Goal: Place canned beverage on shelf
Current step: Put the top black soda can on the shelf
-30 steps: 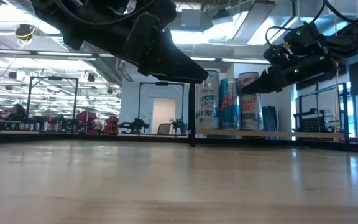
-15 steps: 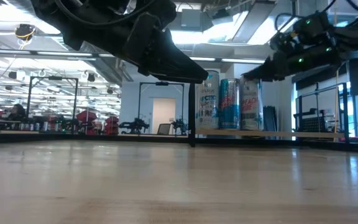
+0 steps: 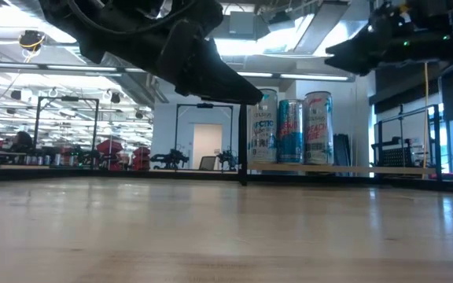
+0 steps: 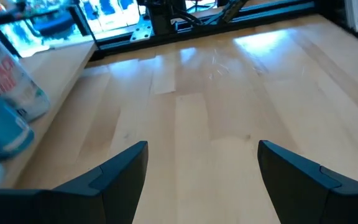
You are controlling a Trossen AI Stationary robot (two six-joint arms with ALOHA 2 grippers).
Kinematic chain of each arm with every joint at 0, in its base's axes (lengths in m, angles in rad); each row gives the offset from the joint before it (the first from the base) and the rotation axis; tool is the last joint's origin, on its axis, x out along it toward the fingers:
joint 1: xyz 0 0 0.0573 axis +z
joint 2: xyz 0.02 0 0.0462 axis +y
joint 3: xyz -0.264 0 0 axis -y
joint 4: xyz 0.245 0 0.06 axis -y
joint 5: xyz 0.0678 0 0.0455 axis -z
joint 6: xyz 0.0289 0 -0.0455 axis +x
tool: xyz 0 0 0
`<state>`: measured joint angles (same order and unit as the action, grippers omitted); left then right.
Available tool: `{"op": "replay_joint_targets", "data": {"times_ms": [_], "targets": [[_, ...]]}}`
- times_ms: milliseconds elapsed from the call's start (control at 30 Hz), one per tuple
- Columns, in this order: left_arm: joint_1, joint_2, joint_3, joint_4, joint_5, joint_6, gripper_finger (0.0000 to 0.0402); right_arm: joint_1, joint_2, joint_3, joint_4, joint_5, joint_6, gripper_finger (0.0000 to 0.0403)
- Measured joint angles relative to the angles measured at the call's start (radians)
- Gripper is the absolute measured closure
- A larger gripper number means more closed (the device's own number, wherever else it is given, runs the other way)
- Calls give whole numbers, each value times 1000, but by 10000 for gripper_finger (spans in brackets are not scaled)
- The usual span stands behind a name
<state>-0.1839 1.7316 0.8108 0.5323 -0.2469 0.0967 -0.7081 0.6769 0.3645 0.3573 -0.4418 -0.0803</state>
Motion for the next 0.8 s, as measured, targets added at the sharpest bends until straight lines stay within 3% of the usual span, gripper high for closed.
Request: {"op": "replay_joint_targets", "data": {"times_ms": [133,267,433,533,800], "targets": [[0,-24,3,-45,-61,42,117,97,-2,0,-20,-22,1,86],[0,-121,47,-264,-96,41,96,212,1,0,-49,83,-58,86],[-2,-227,115,-577,-372,-127,61,331,1,0,-53,172,-81,86],[-9,-305,172,-792,-382,-220,55,390,1,0,-43,182,-81,86],[-68,-467,327,-1325,-377,-650,58,489,2,0,-46,281,-82,86]]}}
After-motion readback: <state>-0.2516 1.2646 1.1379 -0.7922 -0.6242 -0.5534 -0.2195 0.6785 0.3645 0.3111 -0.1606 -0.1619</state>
